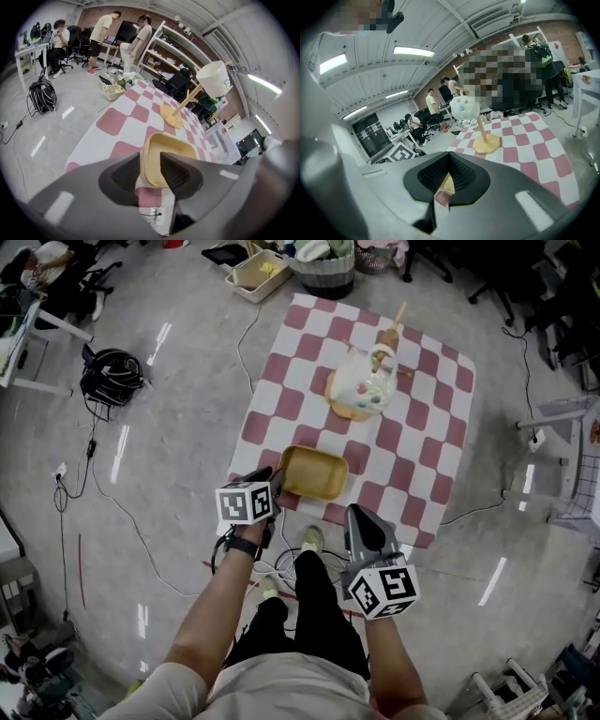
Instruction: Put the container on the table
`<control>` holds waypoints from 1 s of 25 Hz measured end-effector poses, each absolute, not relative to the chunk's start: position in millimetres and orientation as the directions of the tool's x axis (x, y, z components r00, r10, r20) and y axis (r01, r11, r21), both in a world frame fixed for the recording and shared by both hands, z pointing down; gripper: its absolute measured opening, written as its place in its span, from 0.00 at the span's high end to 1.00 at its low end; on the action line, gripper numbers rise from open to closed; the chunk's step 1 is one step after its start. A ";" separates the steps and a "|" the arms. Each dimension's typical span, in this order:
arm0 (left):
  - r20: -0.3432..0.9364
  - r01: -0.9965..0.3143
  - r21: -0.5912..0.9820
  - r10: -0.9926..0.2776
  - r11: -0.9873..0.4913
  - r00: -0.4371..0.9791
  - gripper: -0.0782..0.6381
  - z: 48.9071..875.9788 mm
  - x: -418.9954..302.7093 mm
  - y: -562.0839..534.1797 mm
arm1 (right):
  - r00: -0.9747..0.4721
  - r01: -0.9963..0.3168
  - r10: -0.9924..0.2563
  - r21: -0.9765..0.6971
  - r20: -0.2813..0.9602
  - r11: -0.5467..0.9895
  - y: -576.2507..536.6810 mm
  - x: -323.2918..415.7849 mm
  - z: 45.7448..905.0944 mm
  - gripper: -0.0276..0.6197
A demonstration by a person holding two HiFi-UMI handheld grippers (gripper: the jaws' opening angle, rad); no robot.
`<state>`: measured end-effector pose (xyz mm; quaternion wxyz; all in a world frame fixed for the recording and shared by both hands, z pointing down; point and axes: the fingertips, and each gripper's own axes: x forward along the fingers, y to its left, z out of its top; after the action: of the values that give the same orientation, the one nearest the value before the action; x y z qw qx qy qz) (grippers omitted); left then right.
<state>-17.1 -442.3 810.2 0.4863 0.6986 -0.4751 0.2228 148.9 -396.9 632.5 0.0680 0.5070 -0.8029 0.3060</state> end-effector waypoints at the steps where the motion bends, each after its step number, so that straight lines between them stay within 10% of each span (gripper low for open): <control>1: 0.770 -0.883 0.461 -0.457 -0.084 0.446 0.75 803.6 -19.9 -442.0 | -0.477 -0.856 -0.775 -0.419 0.415 0.303 -395.2 146.2 628.4 0.94; 25: 0.434 -0.807 0.407 -0.686 -0.429 0.584 0.88 535.7 -40.2 -338.6 | -0.439 -0.879 -0.856 -0.330 0.275 0.345 -309.3 90.8 478.8 0.94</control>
<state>-40.2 -338.6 535.7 0.2964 0.8390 -0.4447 0.1018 90.8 -309.3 478.8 0.0268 0.5291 -0.8195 0.2184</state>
